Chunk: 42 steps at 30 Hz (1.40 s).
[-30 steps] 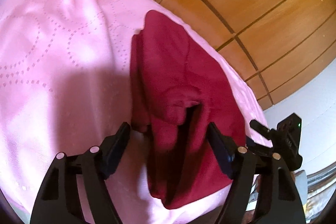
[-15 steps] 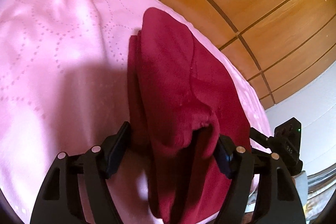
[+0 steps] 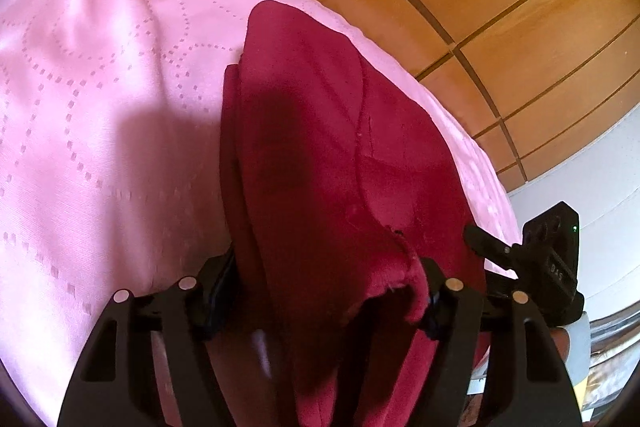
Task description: Fold small clothes
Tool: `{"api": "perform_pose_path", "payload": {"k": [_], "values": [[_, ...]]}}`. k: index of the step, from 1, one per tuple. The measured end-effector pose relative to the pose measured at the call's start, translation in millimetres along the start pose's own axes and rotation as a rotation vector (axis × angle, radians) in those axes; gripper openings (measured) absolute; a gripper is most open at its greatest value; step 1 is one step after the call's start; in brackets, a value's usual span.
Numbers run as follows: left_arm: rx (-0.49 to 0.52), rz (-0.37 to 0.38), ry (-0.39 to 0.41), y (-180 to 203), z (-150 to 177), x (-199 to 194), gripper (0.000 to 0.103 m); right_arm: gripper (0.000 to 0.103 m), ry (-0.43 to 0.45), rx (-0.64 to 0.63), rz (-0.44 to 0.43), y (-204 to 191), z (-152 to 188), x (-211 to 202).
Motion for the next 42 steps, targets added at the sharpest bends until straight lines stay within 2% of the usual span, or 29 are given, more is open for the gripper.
{"api": "perform_pose_path", "payload": {"k": [4, 6, 8, 11, 13, 18, 21, 27, 34, 42], "values": [[-0.008, 0.007, -0.009, 0, -2, 1, 0.071, 0.071, 0.018, -0.036, 0.049, -4, 4, -1], [0.015, -0.017, -0.016, 6, -3, 5, 0.076, 0.071, 0.028, -0.057, 0.068, -6, 5, 1], [0.04, -0.059, -0.02, 12, -4, 9, 0.077, 0.071, 0.031, -0.07, 0.085, -7, 5, 1], [0.028, -0.068, -0.02, 15, -7, 12, 0.077, 0.071, 0.031, -0.086, 0.103, -8, 2, 1], [0.025, -0.079, -0.021, 17, -6, 11, 0.072, 0.071, 0.032, -0.1, 0.116, -9, 1, 2], [0.044, -0.11, -0.01, 28, -4, 8, 0.053, 0.07, 0.041, -0.144, 0.145, -12, 1, 0], [0.052, -0.121, -0.004, 33, -3, 6, 0.047, 0.067, 0.045, -0.172, 0.163, -17, -2, -1], [0.068, -0.145, 0.016, 44, 0, 3, 0.042, 0.065, 0.067, -0.224, 0.206, -28, -3, -6], [0.1, -0.14, 0.043, 60, 11, -2, 0.04, 0.063, 0.102, -0.266, 0.244, -35, -6, -18], [0.154, -0.149, 0.058, 84, 18, 0, 0.04, 0.059, 0.146, -0.326, 0.298, -42, 6, -36]]}}
Point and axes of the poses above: each gripper's, at about its wrist camera, not at the fingertips, and x roughly the way its jaws point, y to its right, z to its underside, the point moved 4 cm from there along x, roughly the way its jaws point, and after that the axes turned 15 degrees about -y, right-handed, at the moved point
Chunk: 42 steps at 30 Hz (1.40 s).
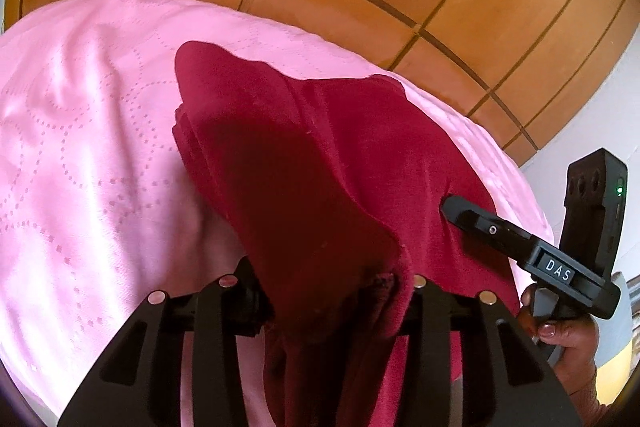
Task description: Fold small clothes
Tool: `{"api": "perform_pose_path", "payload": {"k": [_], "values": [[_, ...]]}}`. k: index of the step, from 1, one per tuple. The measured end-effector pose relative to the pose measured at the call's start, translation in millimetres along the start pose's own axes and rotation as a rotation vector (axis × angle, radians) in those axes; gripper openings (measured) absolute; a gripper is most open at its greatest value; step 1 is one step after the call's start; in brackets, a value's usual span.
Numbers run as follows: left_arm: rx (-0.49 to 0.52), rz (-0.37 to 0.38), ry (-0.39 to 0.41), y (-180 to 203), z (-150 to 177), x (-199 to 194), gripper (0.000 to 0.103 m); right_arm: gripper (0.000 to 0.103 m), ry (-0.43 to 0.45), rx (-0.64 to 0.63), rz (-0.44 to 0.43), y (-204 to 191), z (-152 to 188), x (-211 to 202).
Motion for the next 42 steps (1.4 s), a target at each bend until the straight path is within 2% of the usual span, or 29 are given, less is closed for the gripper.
{"api": "perform_pose_path", "payload": {"k": [7, 16, 28, 42], "values": [[0.031, 0.017, 0.01, 22, -3, -1, 0.04, 0.058, 0.047, -0.01, 0.034, 6, 2, -18], [0.115, 0.014, -0.001, 71, -25, 19, 0.04, 0.058, 0.123, 0.017, 0.078, 42, 7, -44], [0.295, 0.042, -0.039, 159, -74, 73, 0.04, 0.058, 0.265, 0.111, 0.192, 126, 7, -96], [0.433, 0.077, -0.074, 246, -132, 154, 0.04, 0.058, 0.378, 0.249, 0.32, 233, -16, -119]]}}
Point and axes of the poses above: each gripper's, at about its wrist camera, not at the fingertips, and x roughly the way its jaws point, y to its right, z to its underside, the point moved 4 cm from there along x, roughly the way its jaws point, and after that the axes turned 15 degrees about -y, right-handed, at the moved point
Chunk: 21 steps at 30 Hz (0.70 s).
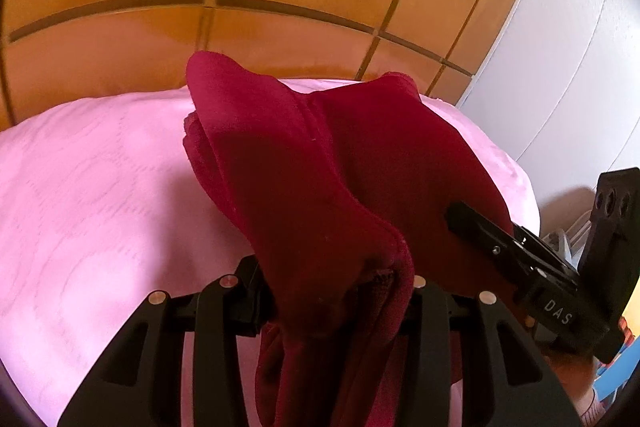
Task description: Fold small clothes
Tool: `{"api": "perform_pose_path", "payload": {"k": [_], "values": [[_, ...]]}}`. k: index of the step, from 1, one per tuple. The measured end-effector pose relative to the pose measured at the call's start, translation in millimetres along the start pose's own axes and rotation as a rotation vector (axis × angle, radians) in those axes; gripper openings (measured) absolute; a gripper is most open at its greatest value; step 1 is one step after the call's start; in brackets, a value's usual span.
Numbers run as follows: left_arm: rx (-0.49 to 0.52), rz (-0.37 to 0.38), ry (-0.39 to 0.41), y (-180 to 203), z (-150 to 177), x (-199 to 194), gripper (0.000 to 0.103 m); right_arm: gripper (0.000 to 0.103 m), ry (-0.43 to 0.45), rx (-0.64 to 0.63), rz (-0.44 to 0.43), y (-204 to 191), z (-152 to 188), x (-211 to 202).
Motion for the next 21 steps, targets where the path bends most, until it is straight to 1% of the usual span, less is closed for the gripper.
{"api": "perform_pose_path", "payload": {"k": [3, 5, 6, 7, 8, 9, 11, 12, 16, 17, 19, 20, 21], "values": [[-0.003, -0.011, -0.029, -3, -13, 23, 0.042, 0.058, -0.002, 0.025, 0.03, 19, -2, 16], [-0.01, -0.068, -0.072, -9, -15, 43, 0.046, 0.058, -0.05, 0.06, 0.049, 32, 2, 33], [-0.02, -0.08, -0.081, -15, -14, 49, 0.05, 0.058, -0.07, 0.088, 0.056, 40, 5, 40], [-0.035, -0.057, -0.079, -20, -11, 53, 0.054, 0.062, -0.086, 0.119, 0.044, 47, 9, 46], [-0.047, -0.04, -0.074, -24, -8, 53, 0.06, 0.068, -0.096, 0.158, 0.024, 55, 14, 50], [-0.061, -0.029, -0.071, -28, -5, 52, 0.063, 0.074, -0.092, 0.188, 0.006, 61, 17, 50], [-0.085, 0.003, -0.068, -32, 2, 44, 0.063, 0.075, -0.086, 0.224, -0.029, 69, 21, 45], [-0.092, 0.008, -0.058, -32, 8, 36, 0.063, 0.075, -0.084, 0.227, -0.033, 71, 23, 40], [-0.11, 0.002, 0.005, -32, 26, 7, 0.062, 0.075, -0.038, 0.247, -0.013, 72, 36, 8], [-0.119, 0.0, 0.005, -33, 30, 5, 0.062, 0.075, -0.034, 0.256, -0.014, 73, 38, 5], [-0.135, -0.026, -0.019, -37, 38, 9, 0.064, 0.075, -0.037, 0.275, -0.011, 72, 46, -1], [-0.141, -0.037, -0.025, -38, 41, 11, 0.063, 0.075, -0.055, 0.273, 0.016, 72, 50, 0], [-0.148, -0.049, -0.03, -39, 44, 14, 0.063, 0.075, -0.093, 0.256, 0.072, 73, 55, 4]]}}
Point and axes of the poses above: each gripper's, at about its wrist camera, not at the fingertips, and x roughly the way its jaws point, y to its right, z to its underside, the point moved 4 cm from there along x, roughly the way its jaws point, and after that the axes turned 15 degrees about -y, right-handed, at the moved point
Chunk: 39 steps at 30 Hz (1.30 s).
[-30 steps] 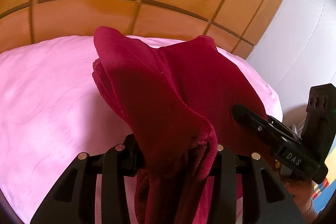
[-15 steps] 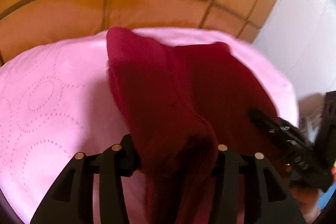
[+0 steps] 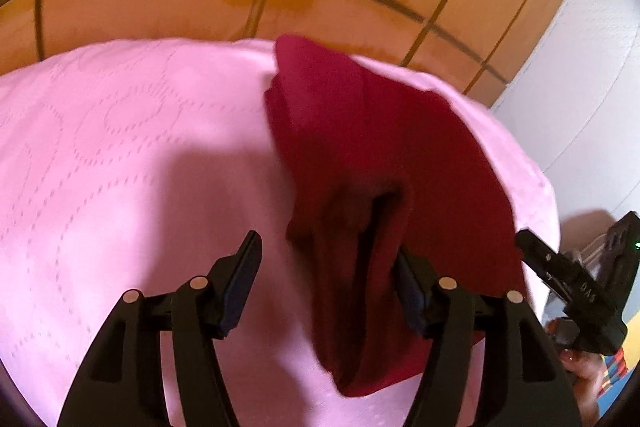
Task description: Fold small clothes
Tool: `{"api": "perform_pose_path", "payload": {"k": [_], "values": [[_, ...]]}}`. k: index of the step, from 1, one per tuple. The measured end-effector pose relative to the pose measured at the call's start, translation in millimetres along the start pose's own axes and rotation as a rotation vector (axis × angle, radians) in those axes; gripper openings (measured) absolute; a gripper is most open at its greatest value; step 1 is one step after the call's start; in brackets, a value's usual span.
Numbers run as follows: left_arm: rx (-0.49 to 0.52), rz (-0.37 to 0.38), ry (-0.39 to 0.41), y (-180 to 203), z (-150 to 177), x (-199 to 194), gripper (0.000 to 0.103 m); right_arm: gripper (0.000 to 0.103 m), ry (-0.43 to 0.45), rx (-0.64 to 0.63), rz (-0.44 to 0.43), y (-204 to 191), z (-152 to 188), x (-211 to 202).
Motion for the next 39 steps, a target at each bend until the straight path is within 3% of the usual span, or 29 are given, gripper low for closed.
{"api": "perform_pose_path", "payload": {"k": [2, 8, 12, 15, 22, 27, 34, 39], "values": [[-0.014, -0.024, -0.023, -6, 7, 8, 0.064, 0.075, -0.045, -0.039, 0.078, 0, 8, 11], [-0.001, -0.051, -0.038, -6, 13, 3, 0.071, 0.079, -0.024, -0.026, 0.092, 1, 15, 8], [0.018, -0.116, 0.006, 1, 25, -19, 0.093, 0.089, -0.024, -0.015, 0.074, -4, 25, -8], [0.048, -0.142, 0.033, 8, 44, -33, 0.1, 0.096, -0.015, -0.047, 0.078, -17, 39, -21], [0.083, -0.308, 0.08, 19, 87, -56, 0.1, 0.099, -0.001, -0.104, 0.081, -50, 71, -42], [0.062, -0.336, 0.128, 21, 103, -81, 0.101, 0.099, 0.037, -0.132, 0.191, -65, 94, -56], [-0.007, -0.369, 0.172, 17, 121, -109, 0.101, 0.099, 0.068, -0.111, 0.204, -67, 104, -74], [0.005, -0.396, 0.192, 23, 132, -120, 0.101, 0.099, 0.1, -0.112, 0.201, -71, 109, -92]]}}
Point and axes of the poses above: each gripper's, at about its wrist camera, not at the fingertips, and x roughly the way its jaws point, y to its right, z to its underside, the point moved 4 cm from there along x, roughly the way its jaws point, and after that the axes turned 15 degrees about -y, right-handed, at the moved point
